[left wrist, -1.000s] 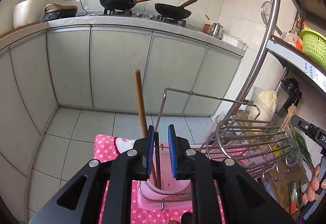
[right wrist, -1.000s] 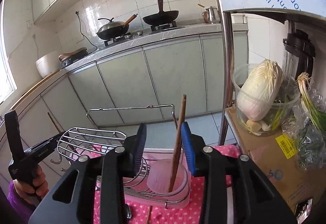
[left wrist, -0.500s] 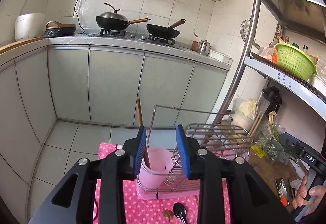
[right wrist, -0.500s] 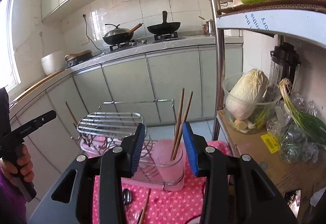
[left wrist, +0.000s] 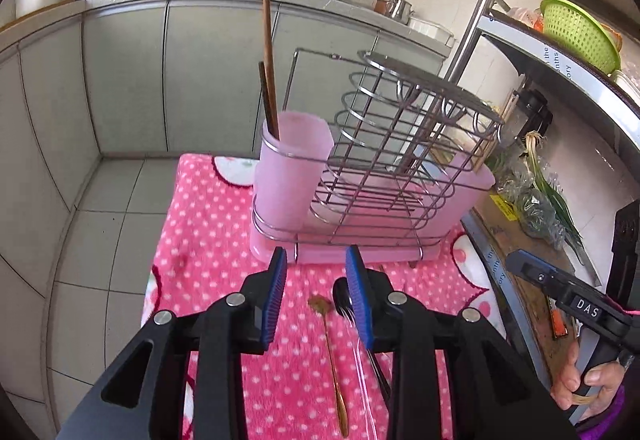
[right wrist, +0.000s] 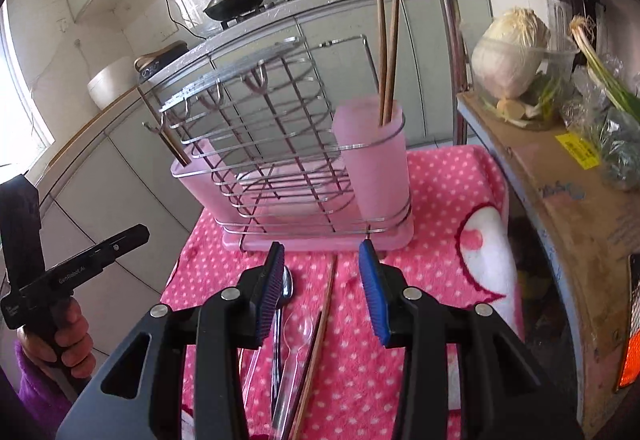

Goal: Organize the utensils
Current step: 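Move the right gripper down and grasp the gold flower-topped spoon, then lift the gold spoon with the left gripper while the right gripper grasps and lifts a wooden chopstick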

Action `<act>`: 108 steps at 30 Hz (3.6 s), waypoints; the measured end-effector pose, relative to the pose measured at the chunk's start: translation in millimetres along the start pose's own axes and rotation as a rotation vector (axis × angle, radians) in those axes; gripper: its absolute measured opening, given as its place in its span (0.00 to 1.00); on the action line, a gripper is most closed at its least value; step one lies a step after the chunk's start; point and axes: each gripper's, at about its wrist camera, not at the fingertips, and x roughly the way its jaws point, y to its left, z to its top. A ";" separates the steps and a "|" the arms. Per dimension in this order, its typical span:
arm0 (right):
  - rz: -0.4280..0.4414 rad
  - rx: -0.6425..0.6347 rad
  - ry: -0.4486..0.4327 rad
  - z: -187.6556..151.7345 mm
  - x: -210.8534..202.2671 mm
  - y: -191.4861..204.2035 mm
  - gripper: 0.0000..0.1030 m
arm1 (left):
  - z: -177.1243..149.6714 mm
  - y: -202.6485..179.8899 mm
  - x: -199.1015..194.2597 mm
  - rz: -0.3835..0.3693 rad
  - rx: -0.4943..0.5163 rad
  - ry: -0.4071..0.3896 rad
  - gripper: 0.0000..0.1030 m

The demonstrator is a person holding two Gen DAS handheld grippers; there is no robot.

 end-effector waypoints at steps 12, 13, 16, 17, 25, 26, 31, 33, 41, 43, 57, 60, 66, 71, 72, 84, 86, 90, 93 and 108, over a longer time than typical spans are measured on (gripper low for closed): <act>0.020 0.096 0.121 -33.1 39.6 -18.1 0.38 | -31.0 3.8 68.0 -0.027 -0.064 0.229 0.28; 0.019 0.100 0.126 -34.4 42.0 -20.1 0.38 | -33.2 3.3 77.4 -0.027 -0.069 0.260 0.28; 0.016 0.116 0.145 -37.2 48.7 -26.9 0.38 | -38.1 3.6 103.2 -0.034 -0.094 0.343 0.25; 0.016 0.124 0.148 -38.0 49.7 -28.4 0.38 | -39.0 3.4 110.9 -0.030 -0.099 0.362 0.23; 0.018 0.130 0.179 -39.6 64.9 -35.0 0.38 | -43.8 -8.9 154.6 0.028 -0.061 0.438 0.16; 0.019 0.129 0.184 -39.2 67.0 -34.6 0.38 | -45.1 -10.3 158.8 0.041 -0.055 0.446 0.16; 0.024 0.126 0.210 -35.4 78.1 -31.3 0.38 | -48.1 -13.7 165.1 0.053 -0.044 0.441 0.13; 0.030 0.128 0.223 -33.1 83.9 -28.9 0.38 | -46.1 -14.2 166.5 0.052 -0.050 0.435 0.03; 0.022 0.111 0.294 -24.4 121.1 -9.3 0.38 | -44.5 2.4 146.1 0.007 -0.095 0.391 0.03; 0.006 0.098 0.310 -23.5 131.8 -5.2 0.38 | -44.8 9.5 138.8 -0.006 -0.110 0.376 0.03; -0.139 0.021 0.368 -23.8 176.1 7.5 0.06 | -31.7 43.6 90.8 -0.049 -0.134 0.317 0.03; -0.104 0.052 0.344 -23.6 167.9 5.5 0.06 | -27.9 46.4 77.4 -0.053 -0.125 0.297 0.03; -0.056 0.079 0.268 -20.9 136.3 2.6 0.06 | -24.7 45.4 66.9 -0.057 -0.120 0.260 0.03; -0.022 0.093 0.194 -21.6 103.6 -2.5 0.06 | -26.8 42.2 56.9 -0.056 -0.108 0.239 0.03; -0.019 0.095 0.181 -21.1 97.6 -3.1 0.06 | -26.8 42.7 53.6 -0.057 -0.107 0.234 0.03; 0.014 0.084 0.030 -20.3 40.4 -0.4 0.06 | -33.1 23.1 32.2 -0.082 -0.114 0.141 0.03; 0.018 0.080 -0.003 -19.3 29.6 -1.1 0.06 | -31.6 21.4 23.9 -0.089 -0.103 0.108 0.03; 0.018 0.073 -0.065 -19.3 13.1 -1.6 0.06 | -29.2 18.6 10.1 -0.074 -0.072 0.049 0.03; 0.019 0.076 -0.097 -17.0 2.7 -4.2 0.05 | -26.5 18.7 1.6 -0.075 -0.076 0.025 0.03; 0.025 0.047 -0.239 19.0 -41.4 -2.1 0.05 | 9.7 13.2 -39.8 -0.063 -0.056 -0.127 0.03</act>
